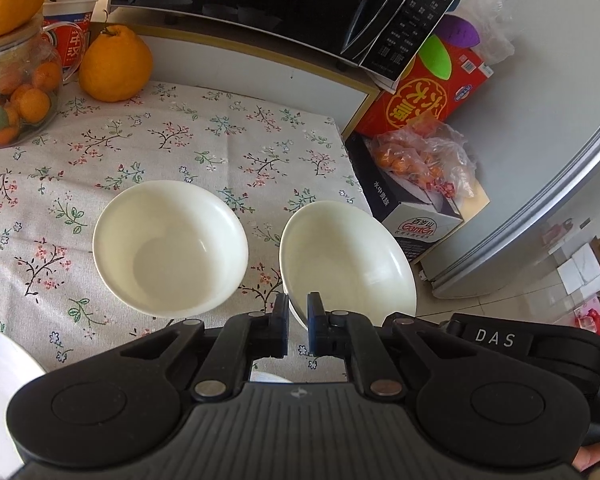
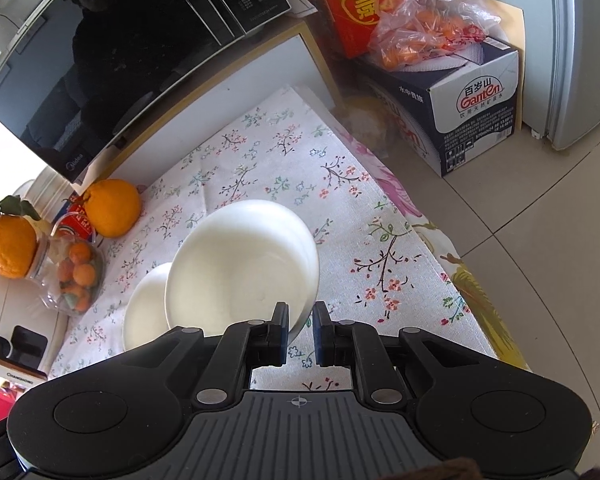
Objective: Organize plates and bowls
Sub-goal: 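Carry the small bowl with the left gripper and lower it into the larger bowl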
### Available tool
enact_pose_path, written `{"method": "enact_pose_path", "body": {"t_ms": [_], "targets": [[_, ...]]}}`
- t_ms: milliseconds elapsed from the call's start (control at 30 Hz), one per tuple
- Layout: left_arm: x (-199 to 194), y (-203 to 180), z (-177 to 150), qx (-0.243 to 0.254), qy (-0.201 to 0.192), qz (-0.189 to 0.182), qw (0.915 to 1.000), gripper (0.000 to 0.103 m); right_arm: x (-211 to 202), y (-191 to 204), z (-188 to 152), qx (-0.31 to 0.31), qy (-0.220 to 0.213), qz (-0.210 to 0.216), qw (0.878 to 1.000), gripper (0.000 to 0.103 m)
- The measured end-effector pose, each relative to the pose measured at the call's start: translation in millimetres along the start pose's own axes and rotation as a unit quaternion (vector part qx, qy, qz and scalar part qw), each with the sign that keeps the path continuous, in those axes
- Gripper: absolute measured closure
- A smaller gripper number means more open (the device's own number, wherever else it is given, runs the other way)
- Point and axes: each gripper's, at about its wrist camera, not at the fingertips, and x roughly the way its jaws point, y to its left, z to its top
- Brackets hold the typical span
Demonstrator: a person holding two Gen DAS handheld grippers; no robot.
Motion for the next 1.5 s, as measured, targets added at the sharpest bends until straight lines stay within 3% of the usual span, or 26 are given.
{"method": "enact_pose_path", "body": {"t_ms": [500, 967, 1500], "targets": [[-39.6, 11.8, -7.8, 0.001, -0.026, 0.014, 0.9996, 0.095, -21.7, 33.3, -16.9, -0.064, 0.001, 0.037, 0.997, 0.09], [-66.6, 29.1, -30.0, -0.006, -0.015, 0.011, 0.9998, 0.095, -39.2, 54.3, -44.2, -0.135, 0.026, 0.042, 0.99, 0.09], [-67.8, 30.7, -61.9, 0.021, 0.033, 0.019, 0.999, 0.095, -41.5, 57.0, -68.8, -0.182, 0.053, 0.019, 0.982, 0.087]]}}
